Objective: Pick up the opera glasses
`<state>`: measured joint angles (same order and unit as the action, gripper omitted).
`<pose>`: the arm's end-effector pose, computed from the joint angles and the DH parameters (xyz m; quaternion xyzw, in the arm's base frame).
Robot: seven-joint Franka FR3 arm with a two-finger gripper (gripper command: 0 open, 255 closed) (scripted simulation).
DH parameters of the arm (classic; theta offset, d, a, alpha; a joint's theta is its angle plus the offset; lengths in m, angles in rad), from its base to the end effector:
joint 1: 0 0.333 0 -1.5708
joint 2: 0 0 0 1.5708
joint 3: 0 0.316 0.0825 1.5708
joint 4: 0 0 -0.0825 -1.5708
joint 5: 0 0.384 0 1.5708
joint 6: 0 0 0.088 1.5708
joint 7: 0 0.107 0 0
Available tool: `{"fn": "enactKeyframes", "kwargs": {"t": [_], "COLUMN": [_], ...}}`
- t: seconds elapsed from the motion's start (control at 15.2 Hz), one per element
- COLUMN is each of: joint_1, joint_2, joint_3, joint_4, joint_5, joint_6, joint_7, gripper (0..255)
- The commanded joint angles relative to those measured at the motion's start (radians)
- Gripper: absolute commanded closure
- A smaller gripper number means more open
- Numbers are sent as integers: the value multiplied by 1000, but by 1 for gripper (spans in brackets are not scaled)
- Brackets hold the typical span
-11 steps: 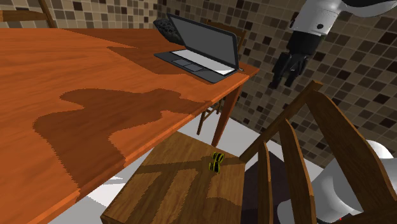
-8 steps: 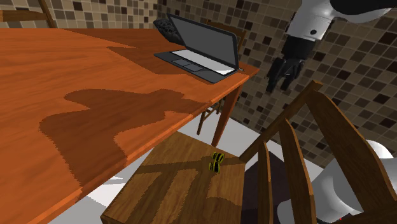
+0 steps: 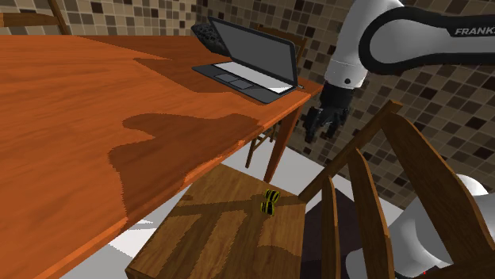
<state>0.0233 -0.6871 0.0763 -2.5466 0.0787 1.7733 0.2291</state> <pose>0.3314 0.0416 0.4845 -0.9954 0.0839 0.0452 0.0071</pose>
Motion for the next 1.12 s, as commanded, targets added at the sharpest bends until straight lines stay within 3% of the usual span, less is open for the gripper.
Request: {"fn": "enactKeyframes", "kwargs": {"t": [0.0, 0.59, 0.99, 1.06], "joint_1": [6, 9, -10, -9], "joint_2": [31, 293, 544, 548], "joint_3": [32, 153, 222, 222], "joint_4": [-42, -134, -125, -124], "joint_5": [11, 19, -44, -46], "joint_6": [68, 384, 592, 595], "joint_7": [40, 204, 351, 354], "gripper": [0, 0, 0, 0]}}
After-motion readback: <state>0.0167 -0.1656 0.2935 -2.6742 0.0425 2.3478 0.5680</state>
